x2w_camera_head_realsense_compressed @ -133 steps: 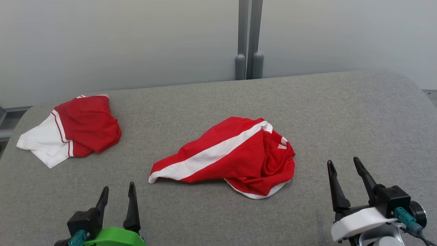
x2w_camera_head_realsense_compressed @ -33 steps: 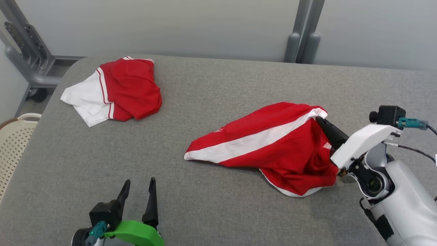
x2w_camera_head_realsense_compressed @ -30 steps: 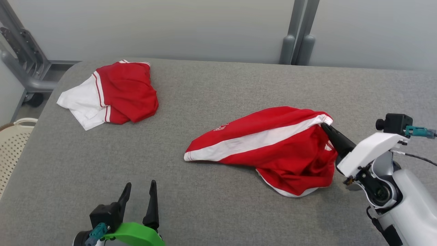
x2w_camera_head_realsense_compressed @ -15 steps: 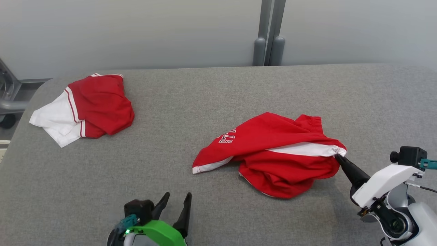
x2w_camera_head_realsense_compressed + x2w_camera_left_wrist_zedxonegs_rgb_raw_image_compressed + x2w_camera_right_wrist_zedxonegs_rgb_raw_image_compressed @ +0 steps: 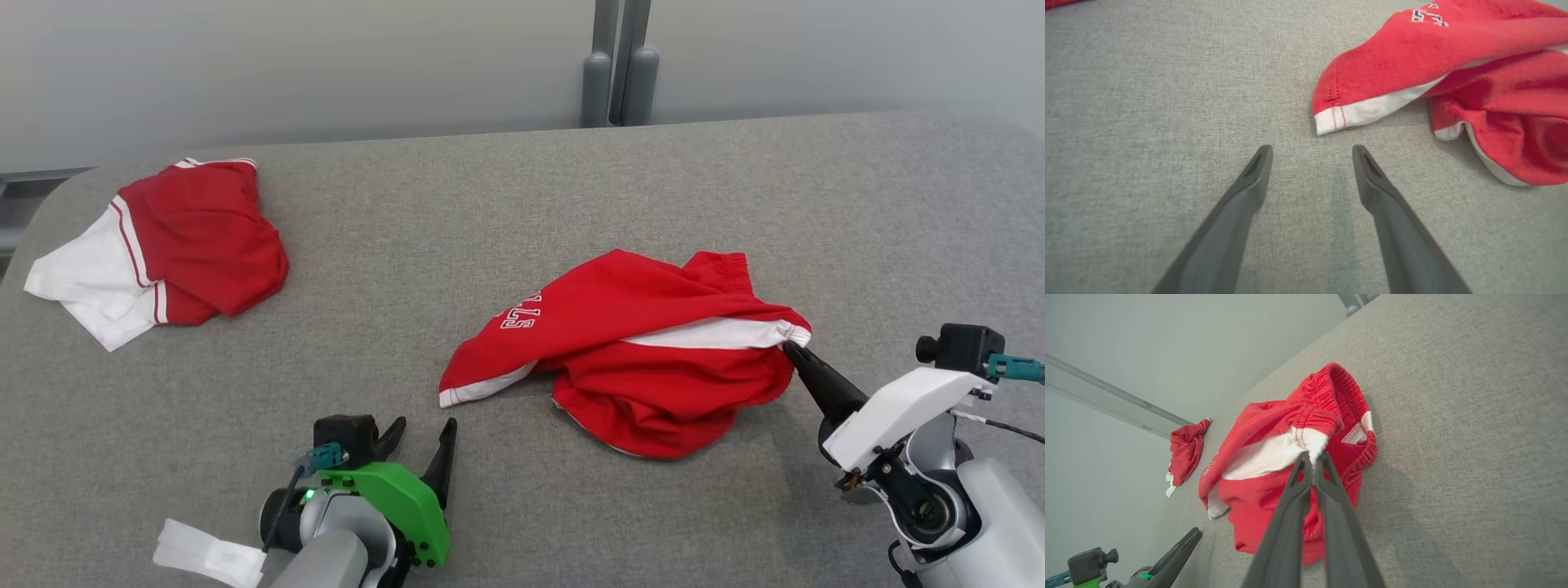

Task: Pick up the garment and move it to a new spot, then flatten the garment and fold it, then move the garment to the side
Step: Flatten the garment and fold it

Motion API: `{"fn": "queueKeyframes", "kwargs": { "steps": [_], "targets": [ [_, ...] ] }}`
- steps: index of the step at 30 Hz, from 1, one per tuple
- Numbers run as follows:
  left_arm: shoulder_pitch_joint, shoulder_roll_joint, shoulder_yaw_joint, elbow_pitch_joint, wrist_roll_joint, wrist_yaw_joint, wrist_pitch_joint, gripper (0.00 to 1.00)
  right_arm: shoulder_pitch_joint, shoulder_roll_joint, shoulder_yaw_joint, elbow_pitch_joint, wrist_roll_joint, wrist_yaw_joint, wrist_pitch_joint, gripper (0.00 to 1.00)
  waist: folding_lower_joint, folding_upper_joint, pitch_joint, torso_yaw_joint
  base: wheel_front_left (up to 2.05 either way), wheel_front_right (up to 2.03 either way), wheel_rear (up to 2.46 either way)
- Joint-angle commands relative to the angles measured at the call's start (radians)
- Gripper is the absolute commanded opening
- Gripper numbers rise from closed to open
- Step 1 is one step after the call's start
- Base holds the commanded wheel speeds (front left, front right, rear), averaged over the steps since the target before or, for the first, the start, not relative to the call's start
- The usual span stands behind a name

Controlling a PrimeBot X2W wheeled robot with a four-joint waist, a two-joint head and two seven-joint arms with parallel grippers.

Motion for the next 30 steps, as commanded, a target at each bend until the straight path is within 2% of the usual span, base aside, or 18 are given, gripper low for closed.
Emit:
{"fn": "queueKeyframes", "kwargs": {
  "steps": [1,16,17,18,19,20,30],
  "targets": [
    [-0.025,0.0,-0.005,0.014,-0.007,-0.003,-0.012,1.0,-0.011,0.003,0.001,-0.001,-0.006,0.0,-0.004,0.0,0.0,0.0,0.012,-0.01,0.0,0.0,0.0],
    [-0.128,0.0,-0.167,0.056,-0.166,-0.001,-0.066,1.0,-0.058,0.014,0.018,-0.003,0.002,0.0,-0.022,0.0,0.0,0.0,0.07,-0.043,0.0,0.0,0.0],
    [-0.131,0.0,-0.173,0.053,-0.171,-0.002,-0.067,0.72,-0.058,0.014,0.018,-0.002,0.003,0.0,-0.024,0.0,0.0,0.0,0.071,-0.043,0.0,0.0,0.0],
    [-0.135,0.0,-0.179,0.051,-0.173,-0.001,-0.069,0.39,-0.058,0.015,0.019,-0.001,0.004,0.0,-0.026,0.0,0.0,0.0,0.073,-0.043,0.0,0.0,0.0],
    [-0.136,0.0,-0.184,0.049,-0.179,0.0,-0.07,0.23,-0.061,0.014,0.02,0.0,0.005,0.0,-0.027,0.0,0.0,0.0,0.074,-0.042,0.0,0.0,0.0],
    [-0.141,0.0,-0.182,0.033,-0.181,0.002,-0.069,0.0,-0.066,0.012,0.02,0.001,0.007,0.0,-0.031,0.0,0.0,0.0,0.076,-0.041,0.0,0.0,0.0],
    [-0.111,0.0,-0.12,-0.034,-0.134,0.01,-0.068,0.0,-0.077,0.002,0.022,0.004,0.013,0.0,-0.047,0.0,0.0,0.0,0.076,-0.031,0.0,0.0,0.0]
  ]
}}
